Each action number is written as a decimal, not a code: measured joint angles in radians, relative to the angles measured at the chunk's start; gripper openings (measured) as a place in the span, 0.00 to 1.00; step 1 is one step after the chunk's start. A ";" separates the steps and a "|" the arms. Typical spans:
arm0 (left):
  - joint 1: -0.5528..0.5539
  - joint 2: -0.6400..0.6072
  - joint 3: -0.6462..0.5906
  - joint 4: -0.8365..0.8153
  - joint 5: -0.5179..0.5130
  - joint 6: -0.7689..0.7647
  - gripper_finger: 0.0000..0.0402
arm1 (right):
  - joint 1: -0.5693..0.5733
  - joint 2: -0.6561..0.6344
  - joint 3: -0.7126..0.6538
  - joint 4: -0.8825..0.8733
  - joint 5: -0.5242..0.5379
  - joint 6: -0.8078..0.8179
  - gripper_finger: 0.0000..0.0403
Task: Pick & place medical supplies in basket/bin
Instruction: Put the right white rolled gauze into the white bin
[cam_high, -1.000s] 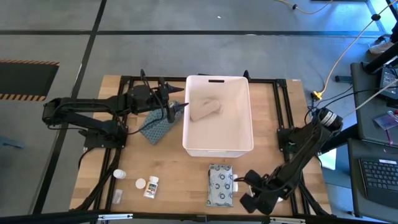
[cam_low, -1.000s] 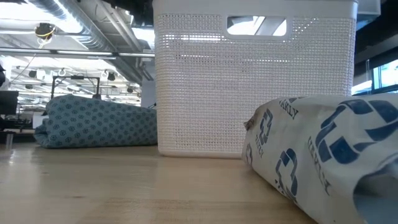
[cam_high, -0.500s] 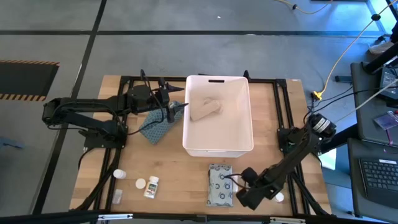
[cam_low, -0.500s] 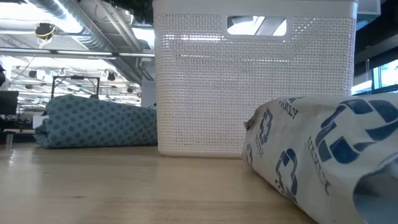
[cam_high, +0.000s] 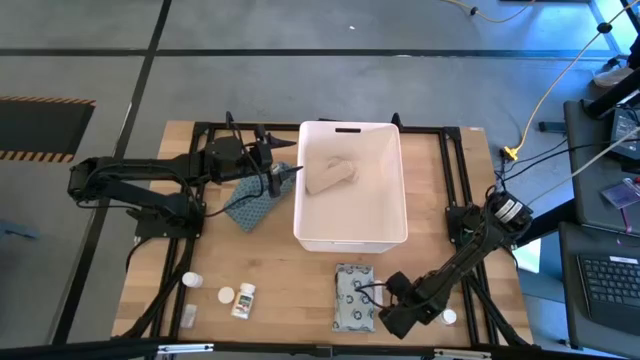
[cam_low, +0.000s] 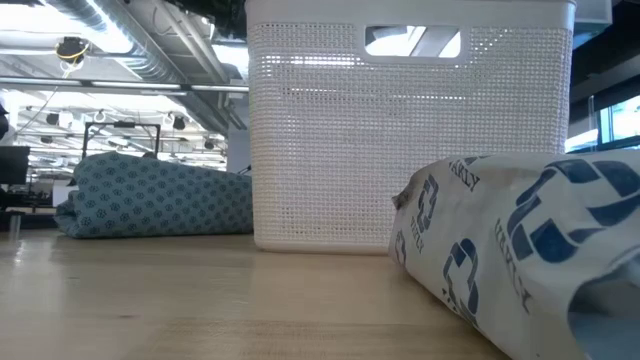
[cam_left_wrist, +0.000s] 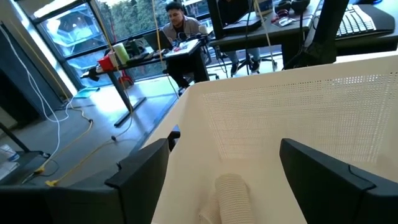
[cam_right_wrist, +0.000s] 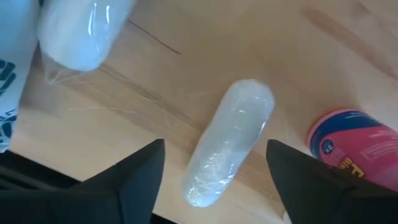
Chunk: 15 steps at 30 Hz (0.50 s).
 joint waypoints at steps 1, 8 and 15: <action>0.000 0.000 0.000 0.000 0.000 0.000 0.75 | 0.000 0.000 0.000 0.000 0.000 0.000 0.66; 0.000 0.000 0.000 -0.001 0.000 0.000 0.75 | -0.002 0.000 -0.011 -0.001 0.000 -0.002 0.53; 0.000 0.000 0.000 -0.009 0.000 0.000 0.75 | -0.006 0.000 -0.025 0.018 0.000 0.007 0.45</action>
